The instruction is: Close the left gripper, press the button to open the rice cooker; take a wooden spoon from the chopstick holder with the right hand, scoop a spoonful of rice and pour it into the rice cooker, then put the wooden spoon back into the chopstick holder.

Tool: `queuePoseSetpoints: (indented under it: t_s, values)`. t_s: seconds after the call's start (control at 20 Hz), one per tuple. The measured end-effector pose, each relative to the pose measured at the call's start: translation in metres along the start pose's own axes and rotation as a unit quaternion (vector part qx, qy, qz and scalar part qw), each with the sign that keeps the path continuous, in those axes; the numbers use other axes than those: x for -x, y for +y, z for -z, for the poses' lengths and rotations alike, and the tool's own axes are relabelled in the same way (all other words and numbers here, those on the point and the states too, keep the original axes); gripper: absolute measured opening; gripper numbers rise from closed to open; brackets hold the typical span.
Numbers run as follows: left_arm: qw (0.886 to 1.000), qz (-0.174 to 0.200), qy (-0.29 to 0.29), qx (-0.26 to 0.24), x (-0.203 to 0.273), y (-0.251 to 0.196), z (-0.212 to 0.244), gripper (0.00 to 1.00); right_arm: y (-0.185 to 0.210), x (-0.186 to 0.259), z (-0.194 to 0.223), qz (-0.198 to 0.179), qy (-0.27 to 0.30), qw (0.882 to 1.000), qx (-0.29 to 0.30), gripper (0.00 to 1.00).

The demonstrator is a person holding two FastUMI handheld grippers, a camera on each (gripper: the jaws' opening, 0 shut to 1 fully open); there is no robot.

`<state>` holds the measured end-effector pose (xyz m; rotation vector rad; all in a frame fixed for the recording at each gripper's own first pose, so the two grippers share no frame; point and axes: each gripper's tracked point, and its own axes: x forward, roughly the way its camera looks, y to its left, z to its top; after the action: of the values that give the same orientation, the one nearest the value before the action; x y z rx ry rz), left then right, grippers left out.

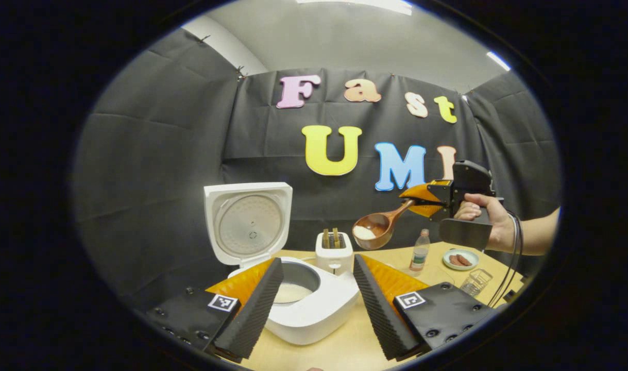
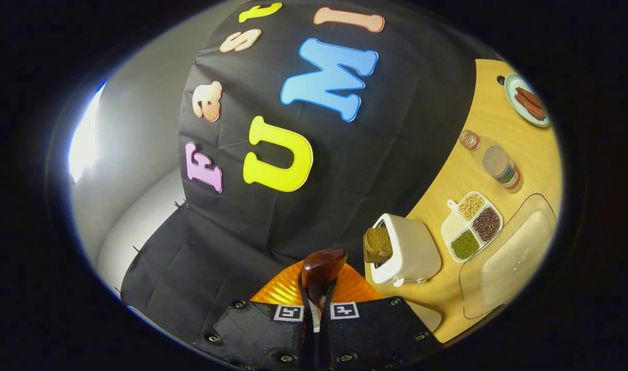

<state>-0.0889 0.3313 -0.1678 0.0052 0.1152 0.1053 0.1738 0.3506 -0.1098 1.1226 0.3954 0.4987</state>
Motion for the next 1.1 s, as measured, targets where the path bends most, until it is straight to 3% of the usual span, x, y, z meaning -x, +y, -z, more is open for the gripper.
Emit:
queuePoseSetpoints:
  t_s: [0.15,0.4,0.65,0.85,1.0,1.05,1.1]
  values:
    - [1.000,-0.006,0.000,0.010,-0.001,0.008,0.001,0.92,0.010,-0.025,0.022,-0.005,0.021,1.000,0.012,0.05]
    - [1.000,-0.012,-0.002,0.006,0.001,0.020,0.005,0.95,0.019,-0.063,0.059,-0.007,0.060,0.997,0.048,0.05]
    - [0.999,-0.030,0.004,0.013,0.008,0.031,0.011,0.92,0.023,-0.099,0.103,-0.002,0.104,0.987,0.125,0.04]
    - [0.999,-0.044,0.008,0.016,0.015,0.036,0.019,0.96,0.028,-0.123,0.143,0.005,0.146,0.960,0.241,0.04]
    - [0.998,-0.054,0.013,0.012,0.017,0.040,0.018,0.96,0.031,-0.135,0.175,-0.009,0.181,0.926,0.330,0.05]
    - [0.998,-0.058,0.014,0.010,0.018,0.042,0.018,0.92,0.033,-0.135,0.183,-0.014,0.189,0.912,0.362,0.05]
    - [0.998,-0.061,0.014,0.009,0.019,0.042,0.020,0.96,0.034,-0.136,0.190,-0.021,0.196,0.897,0.396,0.05]
